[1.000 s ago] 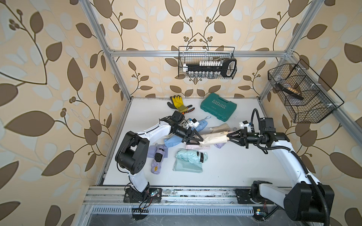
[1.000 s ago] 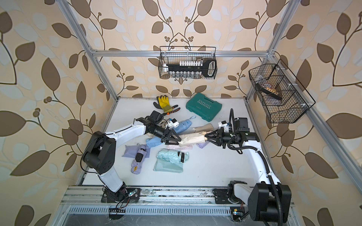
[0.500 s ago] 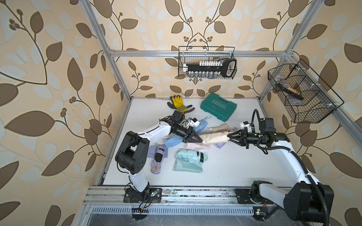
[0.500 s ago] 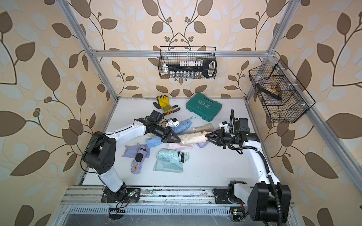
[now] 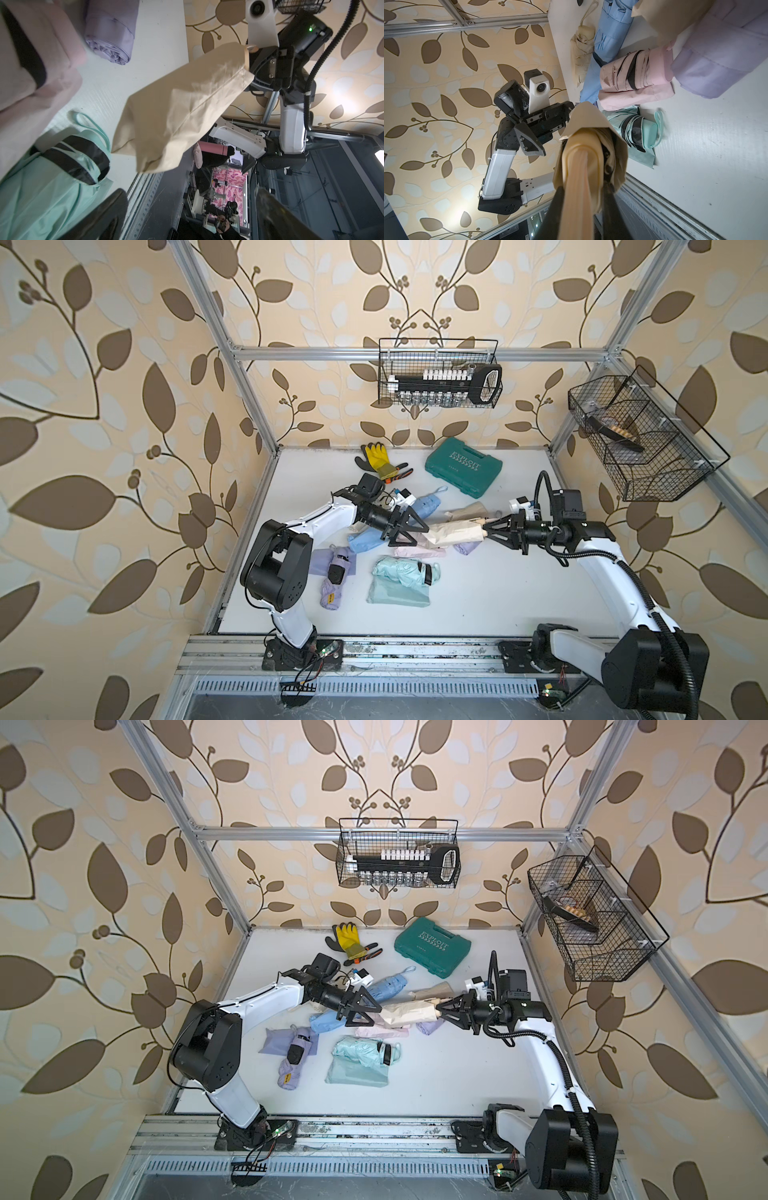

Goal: Take umbrellas out of sleeves
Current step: Take out the umbrella from the umbrella sleeve.

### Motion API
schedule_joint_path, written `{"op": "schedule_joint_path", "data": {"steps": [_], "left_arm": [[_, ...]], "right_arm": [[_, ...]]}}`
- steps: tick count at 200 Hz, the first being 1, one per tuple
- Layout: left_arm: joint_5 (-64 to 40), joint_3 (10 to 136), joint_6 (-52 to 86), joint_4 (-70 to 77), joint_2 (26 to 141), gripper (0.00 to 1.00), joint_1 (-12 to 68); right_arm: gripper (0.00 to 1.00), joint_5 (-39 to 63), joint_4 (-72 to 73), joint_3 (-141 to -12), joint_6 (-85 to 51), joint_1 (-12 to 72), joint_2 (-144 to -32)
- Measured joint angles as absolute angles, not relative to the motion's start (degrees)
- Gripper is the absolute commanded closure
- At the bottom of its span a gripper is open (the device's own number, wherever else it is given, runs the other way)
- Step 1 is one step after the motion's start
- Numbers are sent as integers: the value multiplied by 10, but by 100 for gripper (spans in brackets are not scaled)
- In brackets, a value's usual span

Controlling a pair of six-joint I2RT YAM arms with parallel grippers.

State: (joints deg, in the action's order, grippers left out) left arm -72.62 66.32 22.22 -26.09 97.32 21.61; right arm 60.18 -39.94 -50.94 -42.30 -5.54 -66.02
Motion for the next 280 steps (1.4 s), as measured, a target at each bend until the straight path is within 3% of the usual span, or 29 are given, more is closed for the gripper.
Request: {"op": "schedule_joint_path", "data": {"steps": [43,130,187,280], "left_arm": [[-709,608,300,-198,933,1,169],[-718,576,420,-40,917,1,195],[-719,590,411,-55,917,20,222],[-718,614,387,-95,926,37,222]], "right_arm": [[89,602,-393,-524,-437,-55,-660],[88,607,-356,-531,-479,-31,-660],[88,606,-330,-531,-504,-19,-660],[88,604,-302,-530,-534,9,-660]]}}
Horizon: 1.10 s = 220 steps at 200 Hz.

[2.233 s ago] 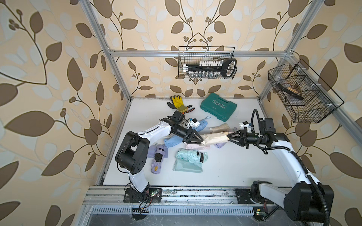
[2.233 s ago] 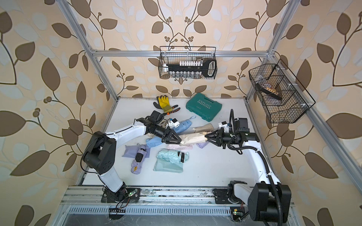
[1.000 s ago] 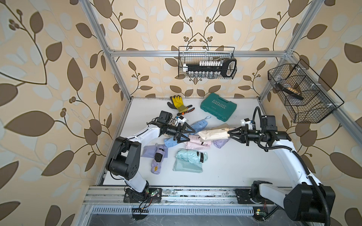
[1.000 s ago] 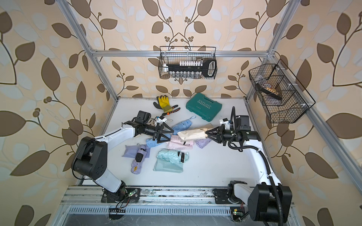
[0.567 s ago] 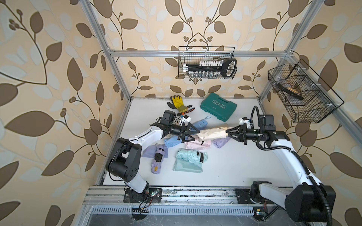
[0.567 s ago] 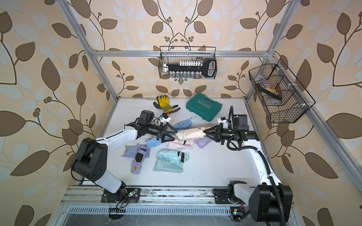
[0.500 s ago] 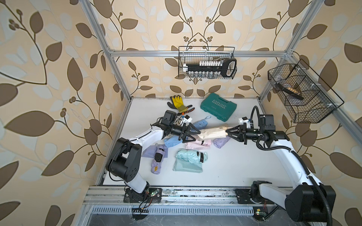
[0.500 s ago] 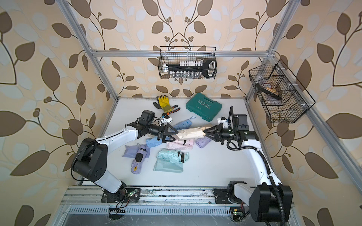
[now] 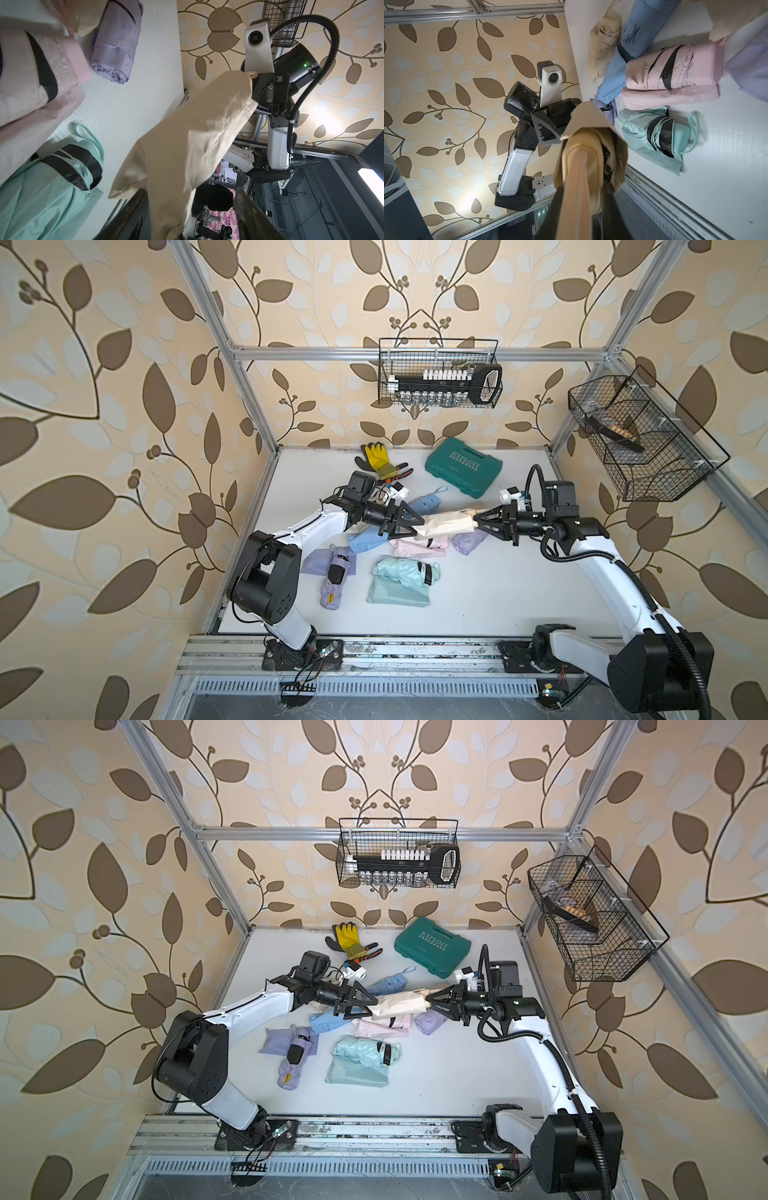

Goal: Take umbrellas out of sleeves
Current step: Take out the umbrella from the umbrella sleeve.

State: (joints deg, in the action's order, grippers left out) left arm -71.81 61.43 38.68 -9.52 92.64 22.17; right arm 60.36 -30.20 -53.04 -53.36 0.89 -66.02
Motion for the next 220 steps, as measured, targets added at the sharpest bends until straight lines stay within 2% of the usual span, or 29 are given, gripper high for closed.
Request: {"op": "schedule_joint_path", "data": {"steps": [61,111,183,220], "left_arm": [[-718,622,381,-102,931,49,222],[-717,622,378,-113,934,68,221],[-715,622,378,-126,941,89,219],[-719,622,378,-124,942,93,218]], "right_arm": [[88,602,-293,-530,-540,15,-660],[88,602,-287,-530,-540,15,-660],[88,593,-282,-530,-542,14,-660],[88,589,-282,-529,-542,15,-660]]}}
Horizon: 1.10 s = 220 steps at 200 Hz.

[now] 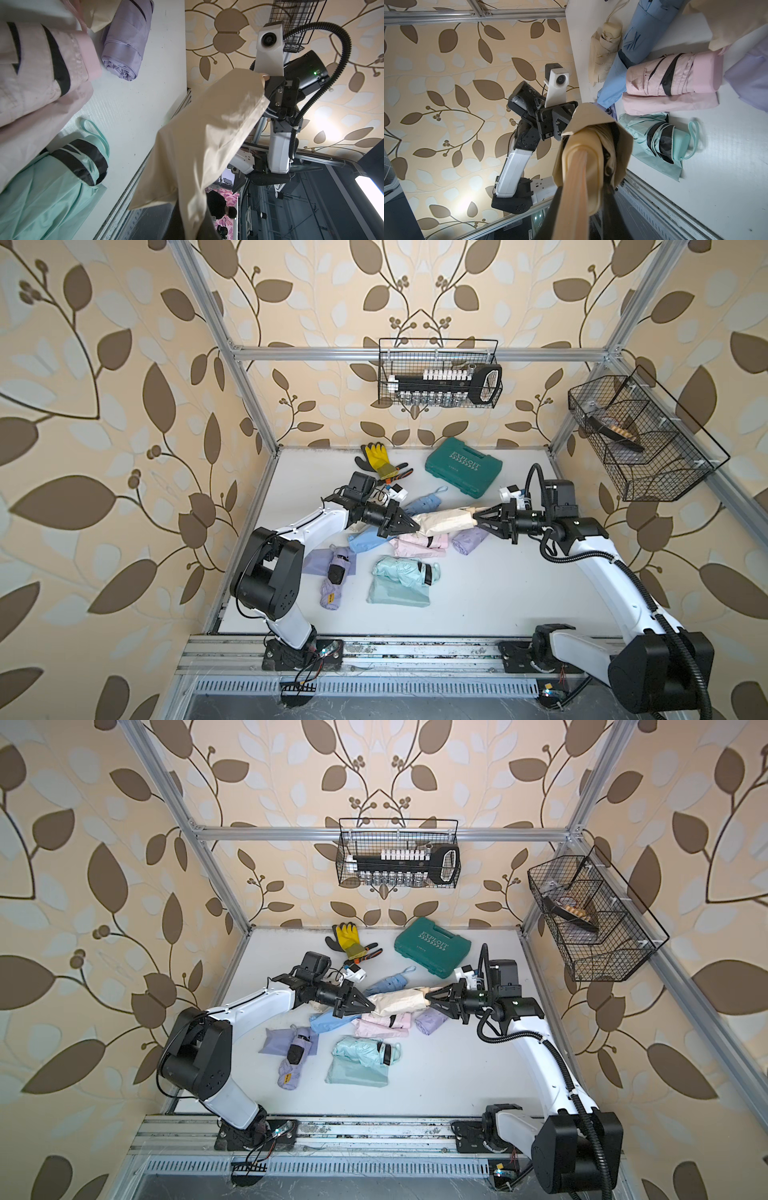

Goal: Take umbrellas out of sleeves
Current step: Take out the umbrella from the umbrella sleeve.

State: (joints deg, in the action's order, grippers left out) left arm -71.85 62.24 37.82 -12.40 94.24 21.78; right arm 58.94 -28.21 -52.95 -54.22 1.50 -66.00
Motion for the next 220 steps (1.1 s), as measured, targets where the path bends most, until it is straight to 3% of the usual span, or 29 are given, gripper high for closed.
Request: {"op": "schedule_joint_path", "data": {"steps": [220], "left_arm": [[-720,640,336,-168,947,96,217]], "right_arm": [[89,609,-371,-534,-458,-46,-660]]}}
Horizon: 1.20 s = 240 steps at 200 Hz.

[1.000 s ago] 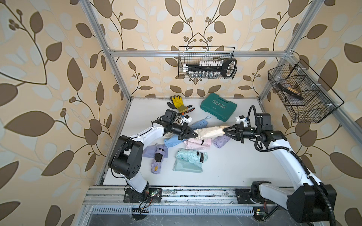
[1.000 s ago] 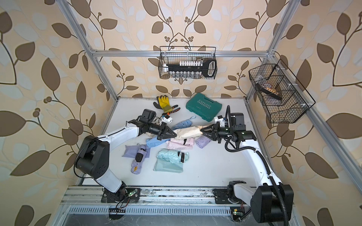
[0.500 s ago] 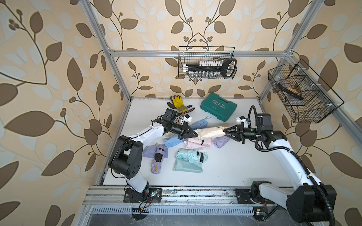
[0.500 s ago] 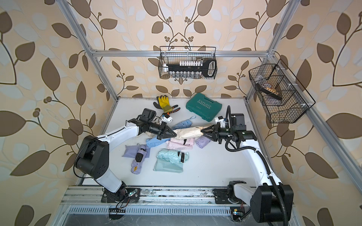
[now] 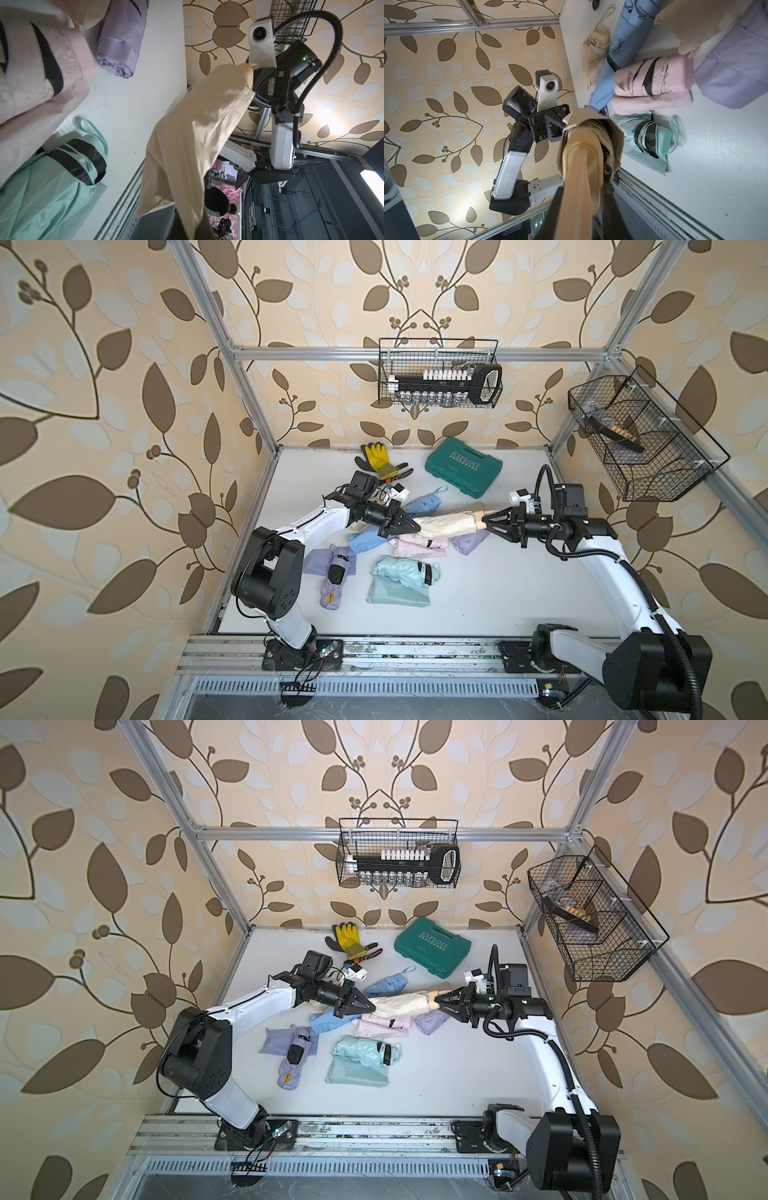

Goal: Take umbrellas out of sleeves
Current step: Take out the umbrella from the umbrella sleeve.

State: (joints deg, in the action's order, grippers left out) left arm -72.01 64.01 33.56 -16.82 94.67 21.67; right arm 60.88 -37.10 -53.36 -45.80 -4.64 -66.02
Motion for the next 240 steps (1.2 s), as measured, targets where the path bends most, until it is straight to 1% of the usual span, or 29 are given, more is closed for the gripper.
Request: {"op": "schedule_joint_path", "data": {"steps": [101,181,240], "left_arm": [[-694,640,289,-247,954,98,169],[-621,641,235,-345,954,98,129],[-528,658,195,-413,941,97,119]], "right_arm": [[89,606,-396,-536,-432,-56,-660],[89,570,-466,-560,-370,-67,-673],[89,517,-557,-612,-293,-73,-688]]}}
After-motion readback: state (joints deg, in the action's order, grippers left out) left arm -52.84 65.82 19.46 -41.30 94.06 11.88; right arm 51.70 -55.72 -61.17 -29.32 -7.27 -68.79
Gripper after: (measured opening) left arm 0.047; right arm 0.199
